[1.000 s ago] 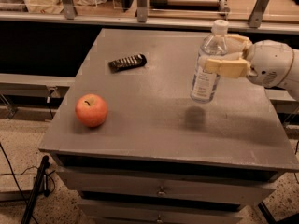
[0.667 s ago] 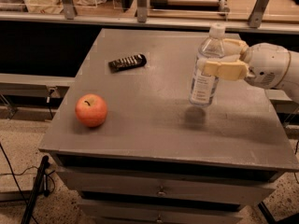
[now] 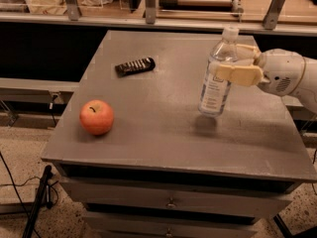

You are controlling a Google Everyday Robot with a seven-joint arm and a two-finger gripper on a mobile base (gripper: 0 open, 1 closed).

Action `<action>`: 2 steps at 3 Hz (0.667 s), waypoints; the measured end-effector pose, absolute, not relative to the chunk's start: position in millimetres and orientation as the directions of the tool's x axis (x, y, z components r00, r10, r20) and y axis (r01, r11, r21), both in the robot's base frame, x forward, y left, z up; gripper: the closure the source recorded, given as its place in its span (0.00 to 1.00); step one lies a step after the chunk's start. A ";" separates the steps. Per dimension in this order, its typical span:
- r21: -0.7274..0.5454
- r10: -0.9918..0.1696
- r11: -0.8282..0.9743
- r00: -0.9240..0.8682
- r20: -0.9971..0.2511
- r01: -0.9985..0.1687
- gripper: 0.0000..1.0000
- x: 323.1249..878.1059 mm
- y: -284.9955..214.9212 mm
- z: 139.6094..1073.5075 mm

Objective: Place blue plastic bottle upright

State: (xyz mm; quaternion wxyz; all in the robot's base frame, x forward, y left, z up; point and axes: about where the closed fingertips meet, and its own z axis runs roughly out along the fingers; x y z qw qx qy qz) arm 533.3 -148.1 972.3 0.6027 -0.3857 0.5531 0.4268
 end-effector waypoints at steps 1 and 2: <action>-0.020 0.113 0.325 0.060 -0.992 -0.946 0.38 531.5 -150.3 970.2; -0.086 0.093 0.317 0.122 -0.988 -0.945 0.15 529.9 -149.1 962.0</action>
Offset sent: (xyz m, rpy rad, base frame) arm -0.0051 -0.0059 -0.0232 -0.0240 -0.1745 0.0220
